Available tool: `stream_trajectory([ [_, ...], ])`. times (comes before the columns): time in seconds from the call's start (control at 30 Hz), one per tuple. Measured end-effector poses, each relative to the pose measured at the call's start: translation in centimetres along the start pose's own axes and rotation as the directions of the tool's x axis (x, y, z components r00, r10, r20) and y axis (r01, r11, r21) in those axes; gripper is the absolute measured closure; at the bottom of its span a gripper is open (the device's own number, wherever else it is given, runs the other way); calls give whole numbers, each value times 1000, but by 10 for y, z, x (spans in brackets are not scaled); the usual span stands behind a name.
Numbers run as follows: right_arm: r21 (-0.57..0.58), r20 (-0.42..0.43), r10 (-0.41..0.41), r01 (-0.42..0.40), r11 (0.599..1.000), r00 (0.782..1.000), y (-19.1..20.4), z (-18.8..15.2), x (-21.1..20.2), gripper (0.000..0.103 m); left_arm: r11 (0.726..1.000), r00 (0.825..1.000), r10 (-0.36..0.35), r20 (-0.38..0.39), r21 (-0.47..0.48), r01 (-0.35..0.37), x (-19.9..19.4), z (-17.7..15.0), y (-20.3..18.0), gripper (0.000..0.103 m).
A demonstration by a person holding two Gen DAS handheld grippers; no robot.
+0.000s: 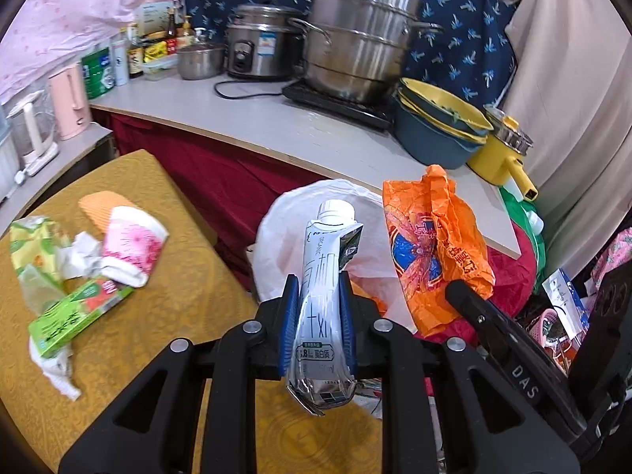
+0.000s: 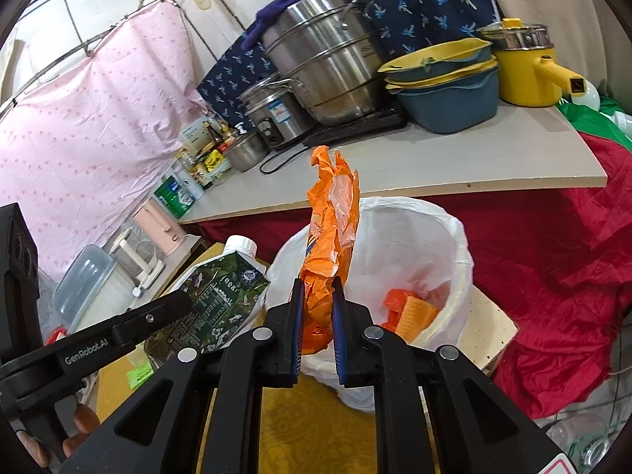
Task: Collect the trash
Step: 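Open the left tool over the bin dropping the carton while the right tool drops the snack bag, then move both open tools back to the table and grasp the white tissue with the left tool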
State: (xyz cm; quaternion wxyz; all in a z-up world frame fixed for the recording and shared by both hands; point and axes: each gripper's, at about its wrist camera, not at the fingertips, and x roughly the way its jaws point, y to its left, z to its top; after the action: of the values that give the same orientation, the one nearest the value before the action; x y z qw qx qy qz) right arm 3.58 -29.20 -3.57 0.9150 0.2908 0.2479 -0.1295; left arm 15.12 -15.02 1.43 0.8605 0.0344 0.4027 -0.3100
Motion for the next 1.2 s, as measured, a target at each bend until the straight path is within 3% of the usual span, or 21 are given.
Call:
stream_trajectory([
  [0.47,46,-41,-49,51,998,998,-31,-5,29,90,999,996,-35,-78,0,35,61,10,-11,83],
  [0.57,49,-48,-56,58,997,997,-33,-5,37,85,999,995,-46,-84,-11,45,69,13,-9,82],
  [0.67,60,-49,-68,70,996,997,-34,-5,43,76,999,996,-43,-81,-14,42,74,16,-7,69],
  [0.73,65,-40,-74,77,995,996,-34,-3,45,62,999,997,-35,-65,-25,34,73,18,-4,51],
  [1.07,54,-37,-66,68,996,997,-22,-2,45,61,999,999,12,-34,-49,-14,56,19,16,39],
  [1.2,32,-35,-55,56,998,998,-8,-3,42,56,997,999,43,-10,-63,-43,41,17,26,36],
])
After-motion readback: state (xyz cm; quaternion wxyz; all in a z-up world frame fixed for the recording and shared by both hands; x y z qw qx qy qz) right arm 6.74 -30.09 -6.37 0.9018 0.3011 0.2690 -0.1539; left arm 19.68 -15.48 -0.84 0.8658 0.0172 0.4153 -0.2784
